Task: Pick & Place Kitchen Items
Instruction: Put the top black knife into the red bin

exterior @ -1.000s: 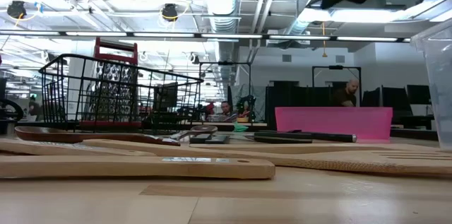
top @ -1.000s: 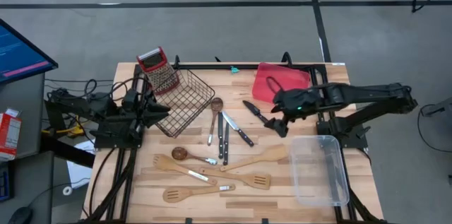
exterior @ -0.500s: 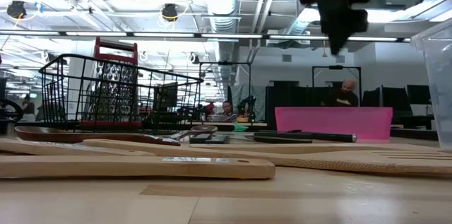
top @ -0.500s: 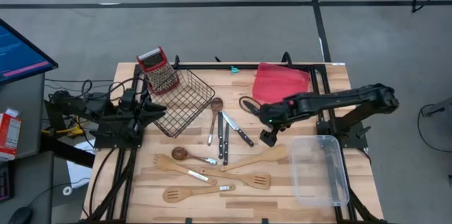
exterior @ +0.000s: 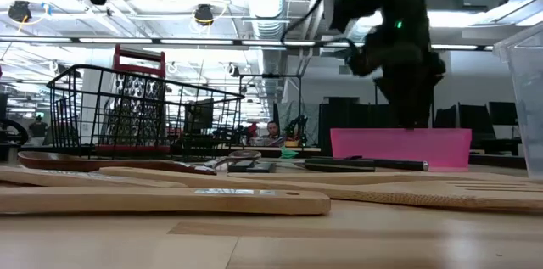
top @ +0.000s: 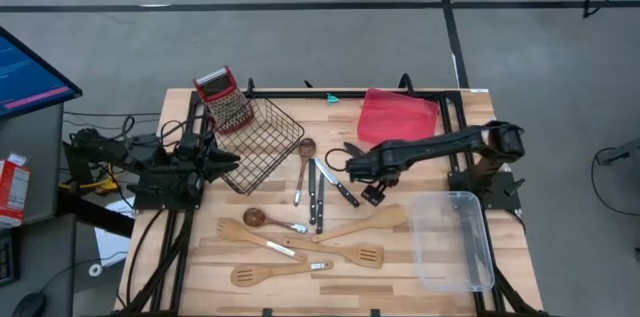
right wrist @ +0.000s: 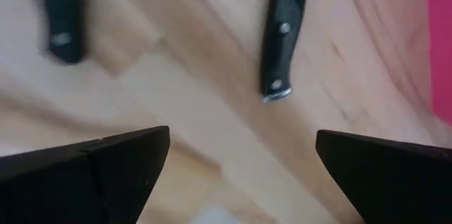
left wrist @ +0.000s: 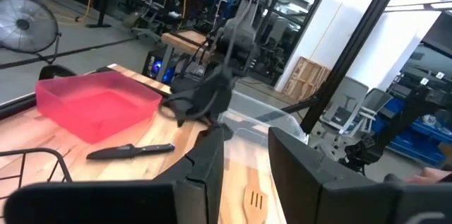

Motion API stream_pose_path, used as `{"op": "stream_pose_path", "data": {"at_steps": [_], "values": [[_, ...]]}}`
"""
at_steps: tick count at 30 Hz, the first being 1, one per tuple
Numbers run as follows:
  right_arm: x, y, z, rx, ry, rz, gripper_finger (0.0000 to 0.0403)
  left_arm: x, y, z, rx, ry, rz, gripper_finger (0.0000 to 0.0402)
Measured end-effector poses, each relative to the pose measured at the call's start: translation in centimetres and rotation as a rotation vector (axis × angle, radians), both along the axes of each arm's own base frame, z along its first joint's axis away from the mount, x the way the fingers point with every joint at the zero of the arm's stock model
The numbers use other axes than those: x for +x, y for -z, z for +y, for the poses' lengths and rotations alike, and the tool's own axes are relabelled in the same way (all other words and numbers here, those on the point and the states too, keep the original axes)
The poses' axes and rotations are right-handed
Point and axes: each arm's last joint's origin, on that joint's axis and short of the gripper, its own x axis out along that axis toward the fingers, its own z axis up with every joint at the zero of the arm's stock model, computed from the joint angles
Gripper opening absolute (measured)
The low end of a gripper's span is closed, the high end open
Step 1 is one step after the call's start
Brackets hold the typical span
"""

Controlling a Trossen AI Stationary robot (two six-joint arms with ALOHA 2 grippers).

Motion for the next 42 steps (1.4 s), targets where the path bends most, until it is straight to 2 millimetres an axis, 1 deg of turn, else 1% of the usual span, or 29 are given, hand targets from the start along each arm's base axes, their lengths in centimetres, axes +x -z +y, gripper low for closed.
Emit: {"op": "stream_pose_path", "data": {"at_steps": [5, 12, 16, 21, 25, 30, 34, 42], "values": [[0.9, 1.7, -1.4, -0.006, -0.049, 0.029, 0.0372, -0.2, -0.1, 0.1, -0.010, -0.004, -0.013, 0.0095], [2.0, 2.9, -3.2, -0.002, -0.077, -0.018, 0.0372, -0.4, -0.2, 0.1, -0.037, -0.003, -0.029, 0.0095], [1.7, 3.5, -4.1, -0.012, -0.077, -0.026, 0.0365, -0.4, -0.2, 0.1, -0.037, -0.003, -0.029, 0.0095], [0.6, 4.8, -4.9, -0.007, -0.058, -0.015, 0.0335, -0.4, -0.2, 0.1, -0.037, -0.002, -0.029, 0.0095], [0.2, 5.6, -5.0, 0.012, -0.075, -0.018, 0.0312, -0.4, -0.2, 0.1, -0.036, -0.002, -0.029, 0.0095], [0.0, 6.0, -4.9, 0.020, -0.076, -0.039, 0.0291, -0.4, -0.2, 0.1, -0.037, -0.002, -0.029, 0.0095], [0.0, 6.1, -4.9, 0.026, -0.068, -0.040, 0.0250, -0.4, -0.2, 0.2, -0.037, -0.012, -0.029, 0.0095], [0.2, 6.5, -4.8, 0.067, -0.068, -0.052, 0.0125, -0.4, -0.2, 0.2, -0.035, -0.015, -0.029, 0.0095]]}}
